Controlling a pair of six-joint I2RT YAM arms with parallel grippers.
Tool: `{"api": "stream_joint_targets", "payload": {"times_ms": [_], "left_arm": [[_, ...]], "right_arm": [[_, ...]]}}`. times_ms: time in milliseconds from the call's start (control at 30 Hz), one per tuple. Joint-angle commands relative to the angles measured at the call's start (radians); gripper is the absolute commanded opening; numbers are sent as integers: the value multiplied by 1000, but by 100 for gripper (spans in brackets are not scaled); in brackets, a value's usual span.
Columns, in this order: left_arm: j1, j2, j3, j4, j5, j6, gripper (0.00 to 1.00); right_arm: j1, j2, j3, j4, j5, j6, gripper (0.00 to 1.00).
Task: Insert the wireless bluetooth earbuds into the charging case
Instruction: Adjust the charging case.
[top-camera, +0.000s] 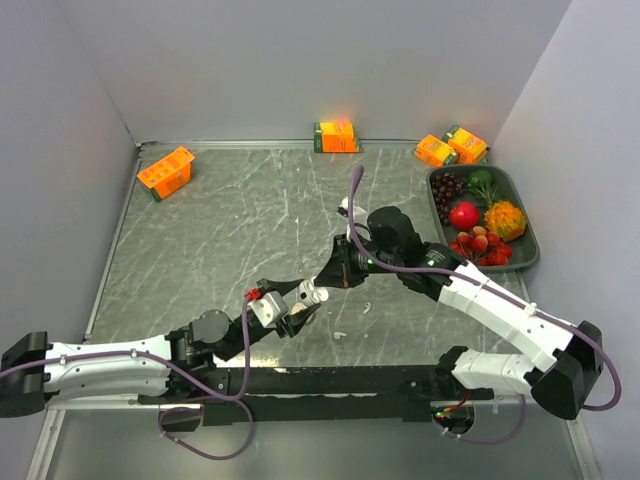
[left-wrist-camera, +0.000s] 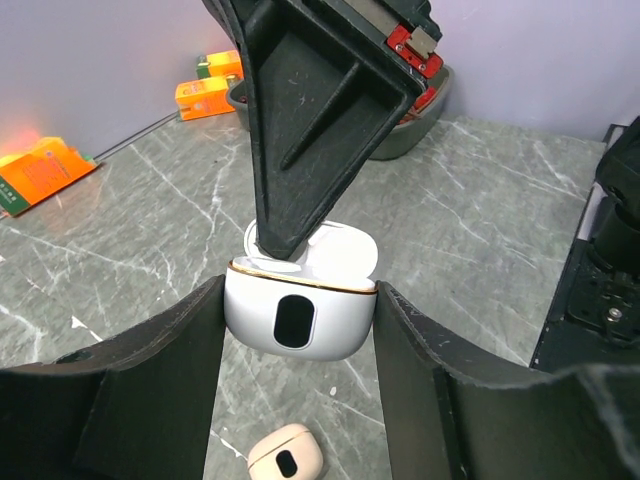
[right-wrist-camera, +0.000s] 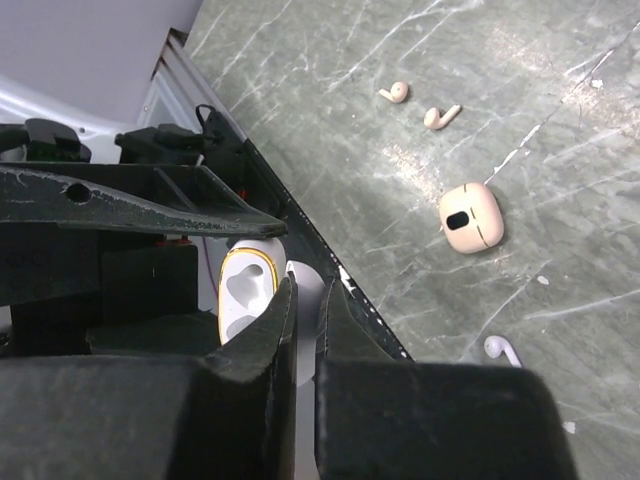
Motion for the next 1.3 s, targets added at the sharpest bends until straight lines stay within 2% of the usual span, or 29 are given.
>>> {"api": "stream_joint_targets", "payload": {"times_ms": [0, 67, 100, 133, 433, 567, 667, 700, 767, 800, 833, 867, 900, 933, 1000, 1267], "left_arm": [[-3, -39, 28, -3, 20, -4, 48], [-3, -58, 34, -45, 25, -4, 62], [-1, -71, 39, -56, 25, -5, 99], [-3, -79, 42, -69, 25, -5, 97], [-3, -189, 111, -273, 54, -87, 96], [-1, -242, 167, -328, 97, -215, 96], [17, -216, 260, -414, 149, -277, 96], [52, -203, 282, -466, 199, -277, 96], [118, -152, 330, -494, 441, -301, 97], [231, -128, 341, -491, 571, -314, 98], [302, -101, 354, -479, 820, -367, 97], [378, -32, 358, -455, 977, -399, 97], [514, 3, 359, -423, 1091, -431, 96], [560, 39, 362, -374, 1237, -488, 96], [595, 96, 365, -355, 1258, -492, 96], [594, 151, 378, -337, 1200, -409, 96]], "right_arm": [[-3, -61, 44, -68, 17, -77, 0], [-5, -72, 80, -111, 32, -98, 0], [-5, -74, 101, -124, 38, -118, 0], [-3, -78, 115, -143, 48, -129, 0], [1, -101, 227, -283, 169, -274, 0], [33, -145, 204, -280, 218, -438, 0], [78, -204, 161, -231, 253, -557, 0], [83, -210, 161, -234, 233, -580, 0], [90, -210, 175, -263, 218, -638, 0], [92, -204, 181, -270, 200, -655, 0], [93, -198, 187, -290, 192, -684, 0], [99, -186, 195, -295, 187, -695, 0], [101, -182, 196, -296, 184, -703, 0], [104, -178, 198, -298, 175, -710, 0], [110, -167, 204, -299, 172, -712, 0], [126, -130, 221, -290, 169, -720, 0]]}}
